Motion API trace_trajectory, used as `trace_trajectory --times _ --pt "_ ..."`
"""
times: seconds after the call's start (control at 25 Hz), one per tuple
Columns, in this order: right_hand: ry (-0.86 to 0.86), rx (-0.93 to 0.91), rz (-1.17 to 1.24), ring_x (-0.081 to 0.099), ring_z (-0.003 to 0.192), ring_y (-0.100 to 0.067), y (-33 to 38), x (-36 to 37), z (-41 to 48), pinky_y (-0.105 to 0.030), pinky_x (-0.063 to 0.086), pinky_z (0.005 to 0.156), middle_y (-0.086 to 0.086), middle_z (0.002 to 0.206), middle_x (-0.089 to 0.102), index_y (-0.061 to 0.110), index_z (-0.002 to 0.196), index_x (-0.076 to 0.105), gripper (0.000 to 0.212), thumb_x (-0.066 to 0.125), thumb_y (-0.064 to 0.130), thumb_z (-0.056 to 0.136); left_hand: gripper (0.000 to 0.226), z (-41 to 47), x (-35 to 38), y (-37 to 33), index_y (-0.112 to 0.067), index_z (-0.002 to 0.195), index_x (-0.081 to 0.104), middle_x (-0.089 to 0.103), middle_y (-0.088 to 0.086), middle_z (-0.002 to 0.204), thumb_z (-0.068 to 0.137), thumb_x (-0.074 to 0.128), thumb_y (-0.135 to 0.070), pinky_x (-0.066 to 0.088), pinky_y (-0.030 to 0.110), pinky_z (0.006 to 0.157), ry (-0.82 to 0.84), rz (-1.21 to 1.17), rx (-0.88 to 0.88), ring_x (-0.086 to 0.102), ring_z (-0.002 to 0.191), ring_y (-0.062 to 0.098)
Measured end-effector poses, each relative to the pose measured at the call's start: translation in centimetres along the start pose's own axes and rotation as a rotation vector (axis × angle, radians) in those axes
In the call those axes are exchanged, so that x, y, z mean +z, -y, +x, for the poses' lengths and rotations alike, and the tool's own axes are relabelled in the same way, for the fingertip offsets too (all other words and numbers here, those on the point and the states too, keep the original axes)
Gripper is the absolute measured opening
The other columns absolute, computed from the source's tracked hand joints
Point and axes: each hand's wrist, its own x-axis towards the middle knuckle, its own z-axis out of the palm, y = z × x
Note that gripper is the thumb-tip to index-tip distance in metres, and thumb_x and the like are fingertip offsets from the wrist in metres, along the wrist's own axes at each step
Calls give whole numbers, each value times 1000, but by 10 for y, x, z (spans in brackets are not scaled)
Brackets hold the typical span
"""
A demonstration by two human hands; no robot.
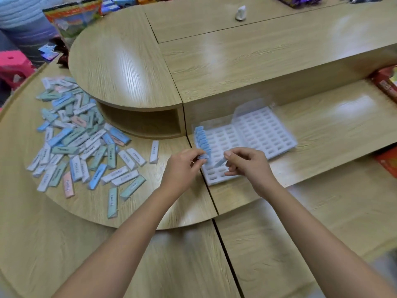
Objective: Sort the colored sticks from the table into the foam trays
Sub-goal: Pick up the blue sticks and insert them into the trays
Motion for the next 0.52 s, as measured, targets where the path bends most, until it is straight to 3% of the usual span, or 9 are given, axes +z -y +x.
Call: trace_trajectory --times 0.2,0.36,0.52 --pt "34 -9 -13 58 57 -11 -11 4 12 -41 59 70 -1 61 60 2 85 70 15 67 17 86 17 8 4 6 -11 102 70 70 3 90 88 64 -18 47 26 70 -10 153 116 62 78 20" --pt "46 3 -59 59 56 -10 -16 8 17 -38 59 70 1 59 59 1 87 69 14 67 15 86 23 12 8 4 -10 99 69 69 5 84 86 55 -22 53 39 61 22 280 228 63 74 25" --pt "50 -12 -135 60 55 -11 -14 10 22 -32 58 63 1 59 58 5 84 69 14 68 20 85 21 13 11 6 -10 101 68 70 5 86 84 58 -19 54 41 60 8 309 234 65 76 27"
